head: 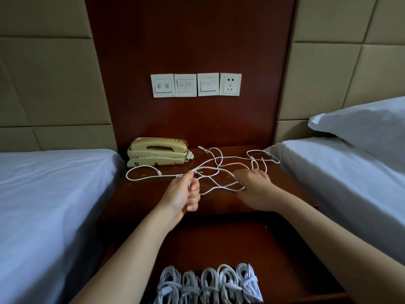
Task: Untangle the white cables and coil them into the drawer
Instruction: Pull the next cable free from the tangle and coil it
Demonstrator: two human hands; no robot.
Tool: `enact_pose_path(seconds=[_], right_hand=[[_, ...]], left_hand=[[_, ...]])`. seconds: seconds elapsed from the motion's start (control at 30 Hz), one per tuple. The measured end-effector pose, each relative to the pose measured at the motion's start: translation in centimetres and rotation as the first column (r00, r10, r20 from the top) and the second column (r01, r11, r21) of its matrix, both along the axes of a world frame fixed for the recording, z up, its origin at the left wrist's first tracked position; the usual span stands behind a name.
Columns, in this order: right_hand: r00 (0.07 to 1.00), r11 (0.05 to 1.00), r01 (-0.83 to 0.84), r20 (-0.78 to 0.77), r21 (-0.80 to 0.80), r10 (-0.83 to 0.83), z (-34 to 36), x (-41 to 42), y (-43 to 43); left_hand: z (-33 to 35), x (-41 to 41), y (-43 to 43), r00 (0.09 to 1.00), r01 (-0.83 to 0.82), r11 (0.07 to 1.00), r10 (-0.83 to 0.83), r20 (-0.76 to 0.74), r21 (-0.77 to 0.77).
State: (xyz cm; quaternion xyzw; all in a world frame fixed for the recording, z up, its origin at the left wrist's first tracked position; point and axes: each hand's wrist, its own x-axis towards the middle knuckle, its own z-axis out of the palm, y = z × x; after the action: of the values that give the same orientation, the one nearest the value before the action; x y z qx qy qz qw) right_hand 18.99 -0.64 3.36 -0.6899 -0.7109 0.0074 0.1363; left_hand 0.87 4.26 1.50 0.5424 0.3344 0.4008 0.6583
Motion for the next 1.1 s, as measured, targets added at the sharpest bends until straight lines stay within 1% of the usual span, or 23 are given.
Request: enact_pose_path(seconds=[0.03, 0.07, 0.1, 0.13, 0.2, 0.33, 0.4, 0.5, 0.57, 0.63, 0.67, 0.73, 0.83, 0.97, 1.03, 1.1], right_hand=[[0.986, 0.998, -0.051, -0.159, 0.020, 0.054, 0.3, -0.4, -0.1], [0.947, 0.995, -0.090, -0.305, 0.050, 0.101, 0.4, -0.9, -0.2], [0.904, 0.988, -0.113, -0.403, 0.103, 0.146, 0.5, -1.3, -0.3], [0.880, 0.980, -0.118, -0.440, 0.161, 0.178, 0.5, -1.5, -0.2], [0.892, 0.964, -0.130, -0.397, 0.234, 0.217, 0.3, -1.4, 0.0], [0.927, 0.966, -0.100, -0.331, 0.239, 0.178, 0.3, -1.0, 0.3], [0.954, 0.971, -0.082, -0.266, 0.225, 0.142, 0.2, -1.1, 0.3], [0.989, 0.990, -0.079, -0.119, 0.115, 0.092, -0.3, -2.0, 0.1], [0.992, 0.993, -0.120, -0.037, 0.021, 0.120, -0.5, -3.2, -0.4], [0.986, 0.988, -0.147, 0.076, -0.041, 0.149, -0.4, -4.4, -0.9], [0.980, 0.987, -0.155, 0.119, -0.051, 0.160, -0.3, -4.8, -1.2], [0.971, 0.982, -0.185, 0.149, -0.039, 0.189, -0.1, -5.3, -1.6], [0.962, 0.971, -0.238, 0.132, -0.018, 0.239, 0.0, -5.5, -1.8], [0.957, 0.962, -0.274, 0.105, 0.021, 0.270, 0.3, -5.6, -1.9], [0.951, 0.952, -0.302, 0.081, 0.047, 0.297, 0.8, -5.7, -2.2], [0.941, 0.936, -0.337, 0.053, 0.097, 0.334, 1.3, -5.8, -2.4]], left_hand=[[0.0, 0.2, 0.0, 1.000, 0.001, 1.000, -0.001, -0.006, 0.002], [-0.1, 0.3, 0.0, 1.000, 0.005, 1.000, -0.005, -0.014, 0.004], [0.0, 0.4, -0.1, 1.000, 0.012, 1.000, -0.012, -0.020, 0.003], [0.0, 0.4, -0.1, 1.000, 0.025, 1.000, -0.025, -0.019, -0.002], [0.1, 0.3, -0.3, 0.997, 0.073, 0.997, -0.073, 0.012, -0.025], [0.7, 0.1, -0.8, 0.985, 0.146, 0.988, -0.141, 0.096, -0.053], [1.0, 0.3, -1.1, 0.975, 0.169, 0.983, -0.156, 0.156, -0.074], [1.4, 0.7, -1.5, 0.955, 0.188, 0.976, -0.157, 0.251, -0.107], [1.5, 0.9, -1.6, 0.948, 0.174, 0.976, -0.130, 0.290, -0.130], [1.5, 0.9, -1.5, 0.947, 0.143, 0.979, -0.093, 0.308, -0.144], [1.5, 0.9, -1.4, 0.950, 0.117, 0.983, -0.070, 0.305, -0.140], [1.5, 1.0, -1.2, 0.959, 0.053, 0.991, -0.015, 0.284, -0.126], [1.4, 1.2, -1.0, 0.959, -0.043, 0.994, 0.070, 0.275, -0.100], [1.3, 1.4, -0.6, 0.961, -0.120, 0.992, 0.125, 0.246, -0.036], [1.2, 1.4, -0.4, 0.968, -0.171, 0.985, 0.164, 0.192, 0.018], [0.8, 1.3, -0.1, 0.970, -0.243, 0.960, 0.235, 0.066, 0.142]])
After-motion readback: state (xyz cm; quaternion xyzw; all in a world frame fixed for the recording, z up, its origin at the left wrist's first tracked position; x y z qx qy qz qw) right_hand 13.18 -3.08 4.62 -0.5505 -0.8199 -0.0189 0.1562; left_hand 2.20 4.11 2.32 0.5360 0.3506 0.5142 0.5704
